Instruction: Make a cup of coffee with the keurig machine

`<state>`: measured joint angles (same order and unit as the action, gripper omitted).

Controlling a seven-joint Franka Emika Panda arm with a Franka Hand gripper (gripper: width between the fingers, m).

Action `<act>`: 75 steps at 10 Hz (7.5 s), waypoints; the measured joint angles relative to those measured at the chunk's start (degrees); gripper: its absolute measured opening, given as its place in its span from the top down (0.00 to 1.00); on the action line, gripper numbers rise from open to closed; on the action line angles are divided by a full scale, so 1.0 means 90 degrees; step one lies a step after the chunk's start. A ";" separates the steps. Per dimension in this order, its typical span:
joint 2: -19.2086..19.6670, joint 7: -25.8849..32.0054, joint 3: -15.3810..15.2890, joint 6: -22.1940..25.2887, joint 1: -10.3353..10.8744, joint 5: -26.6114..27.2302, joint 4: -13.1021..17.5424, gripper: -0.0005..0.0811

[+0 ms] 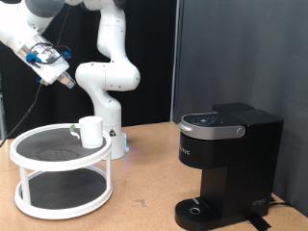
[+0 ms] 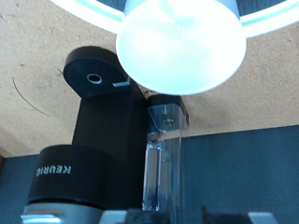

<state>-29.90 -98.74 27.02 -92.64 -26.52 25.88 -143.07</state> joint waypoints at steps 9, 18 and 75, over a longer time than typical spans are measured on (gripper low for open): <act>0.0486 0.0246 -0.0019 -0.1384 0.0004 -0.0275 -0.0806 0.65; 0.0827 0.0657 -0.0096 -0.2179 0.0133 -0.0213 -0.1280 0.09; 0.4276 0.0325 -0.3772 -0.5659 0.1896 0.4691 0.0254 0.99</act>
<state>8.59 -95.81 -6.93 -143.57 -9.46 68.10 -140.79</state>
